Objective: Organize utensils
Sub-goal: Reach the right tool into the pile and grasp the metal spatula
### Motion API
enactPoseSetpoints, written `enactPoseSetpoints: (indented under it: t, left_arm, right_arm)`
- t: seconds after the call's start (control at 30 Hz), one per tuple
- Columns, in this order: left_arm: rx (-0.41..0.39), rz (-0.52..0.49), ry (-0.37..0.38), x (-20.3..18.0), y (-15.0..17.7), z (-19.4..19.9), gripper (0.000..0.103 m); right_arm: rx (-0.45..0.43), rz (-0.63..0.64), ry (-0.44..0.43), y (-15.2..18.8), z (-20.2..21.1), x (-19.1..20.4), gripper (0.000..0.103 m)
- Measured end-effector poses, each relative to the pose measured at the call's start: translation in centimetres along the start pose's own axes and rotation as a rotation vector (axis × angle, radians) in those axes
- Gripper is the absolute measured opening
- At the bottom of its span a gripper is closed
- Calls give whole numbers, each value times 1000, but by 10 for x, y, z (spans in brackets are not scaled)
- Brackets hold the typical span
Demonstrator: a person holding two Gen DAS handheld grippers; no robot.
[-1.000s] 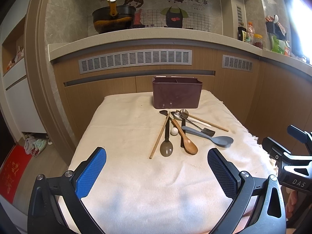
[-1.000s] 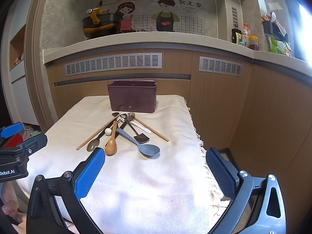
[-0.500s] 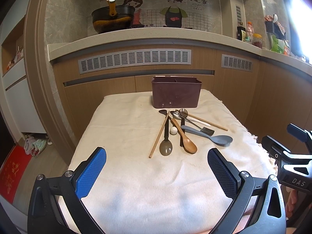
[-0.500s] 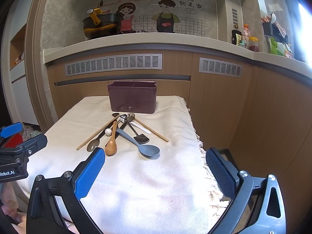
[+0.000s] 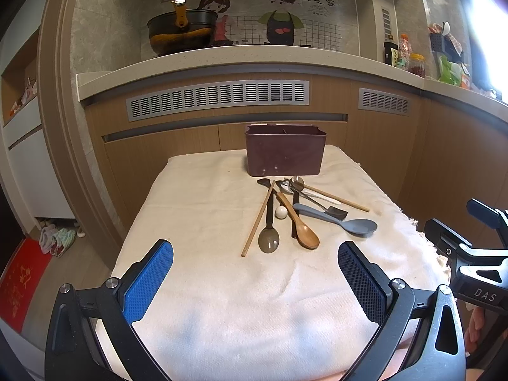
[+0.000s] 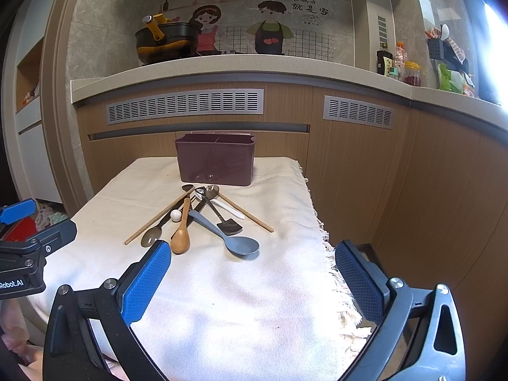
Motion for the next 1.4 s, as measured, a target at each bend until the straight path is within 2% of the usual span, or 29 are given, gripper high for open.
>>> enactPoseSetpoints:
  t: [0.23, 0.47, 0.6, 0.77, 1.0, 1.17, 1.23, 1.33, 1.4]
  left_arm:
    - [11, 0, 53, -3, -6, -3, 103]
    - [5, -22, 65, 5, -35, -27, 103]
    - [20, -35, 55, 15, -51, -53, 103]
    - [70, -33, 79, 29, -63, -93, 103]
    - [110, 33, 67, 57, -76, -139, 103]
    - [144, 80, 71, 72, -74, -166, 103]
    - [156, 95, 71, 78, -70, -173, 103]
    - [173, 121, 63, 90, -64, -182, 103]
    - [179, 133, 56, 96, -60, -183, 103]
  right_arm:
    - [3, 16, 7, -4, -3, 0, 103]
    - [-11, 75, 13, -30, -28, 6, 103]
    - [24, 128, 3, -46, -57, 16, 103]
    - [70, 127, -26, -60, -103, 21, 103]
    - [149, 173, -115, -62, -163, 37, 103]
    - [169, 257, -179, -61, -196, 66, 103]
    - [181, 293, -217, -60, -205, 82, 98]
    - [212, 338, -266, -56, -220, 104, 83]
    - [249, 350, -296, -52, -231, 117, 67]
Point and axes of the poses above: each gripper's, at about its wrist camera, not at the fingertips, and z roughly against the way its jaws point, x to its left, y to its underside, the point moved 9 cm from there along -z, roughly the way its jaws point, and after that the axes turned 8 degrees about y, right-handed, at the moved point
